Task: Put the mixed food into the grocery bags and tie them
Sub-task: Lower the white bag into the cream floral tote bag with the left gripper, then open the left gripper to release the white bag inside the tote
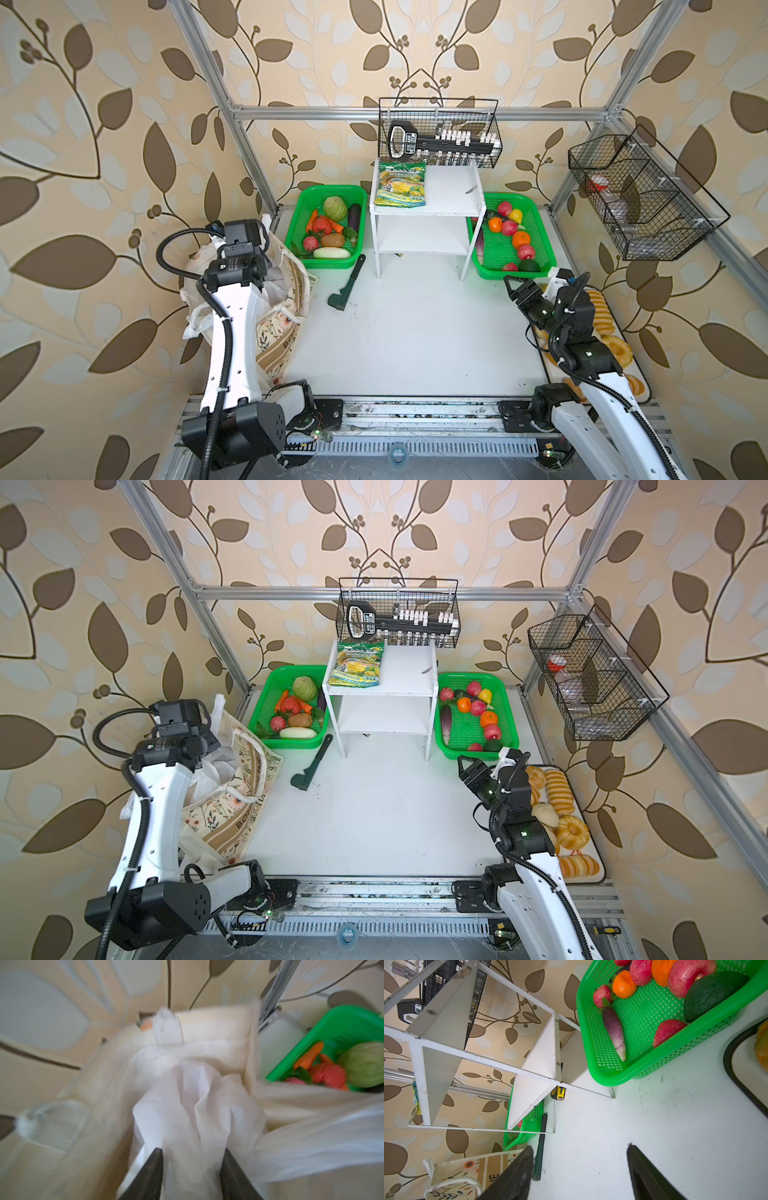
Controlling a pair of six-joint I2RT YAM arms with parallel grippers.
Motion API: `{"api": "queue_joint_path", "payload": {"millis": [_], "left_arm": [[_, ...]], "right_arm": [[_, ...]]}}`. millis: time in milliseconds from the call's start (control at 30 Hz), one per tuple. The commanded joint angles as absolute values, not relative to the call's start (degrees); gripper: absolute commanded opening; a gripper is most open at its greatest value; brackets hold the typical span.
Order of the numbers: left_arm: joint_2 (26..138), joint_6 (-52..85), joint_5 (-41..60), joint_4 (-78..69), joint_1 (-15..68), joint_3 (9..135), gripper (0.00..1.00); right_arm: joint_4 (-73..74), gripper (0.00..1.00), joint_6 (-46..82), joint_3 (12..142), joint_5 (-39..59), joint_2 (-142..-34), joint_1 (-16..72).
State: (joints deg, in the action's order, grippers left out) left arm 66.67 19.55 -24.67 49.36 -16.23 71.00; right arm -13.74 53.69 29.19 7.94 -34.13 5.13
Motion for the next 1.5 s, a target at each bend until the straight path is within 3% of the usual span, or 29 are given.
{"api": "queue_joint_path", "payload": {"millis": [0,267,433,667,867,1267,1467], "left_arm": [[64.95,25.06,-21.64,47.52,-16.88,64.32,0.44],[63.40,27.68,-17.71,46.74,-16.95,57.56,0.45],[61.14,25.02,-17.84,50.57,-16.90,65.39,0.51],[55.14,26.45,-29.55,55.68,-16.89,75.57,0.59],[50.54,28.13,-35.08,54.87,-16.90,67.45,0.61],[58.31,32.50,-16.52,50.51,-16.89,59.50,0.57],[58.10,31.64,-15.41,50.60,-16.93,59.33,0.57]], "right_arm": [[-14.34,0.71,52.94,30.70,7.21,-33.28,5.27],[-13.89,0.71,53.03,30.80,7.14,-33.92,5.27],[-13.47,0.71,53.41,31.06,7.48,-34.62,5.27],[-13.01,0.71,53.87,30.80,7.73,-35.08,5.36],[-12.49,0.71,53.83,30.78,8.08,-35.77,5.42],[-14.51,0.71,53.04,30.36,7.55,-33.61,5.43],[-14.27,0.71,53.28,30.02,7.27,-33.35,5.45]]}}
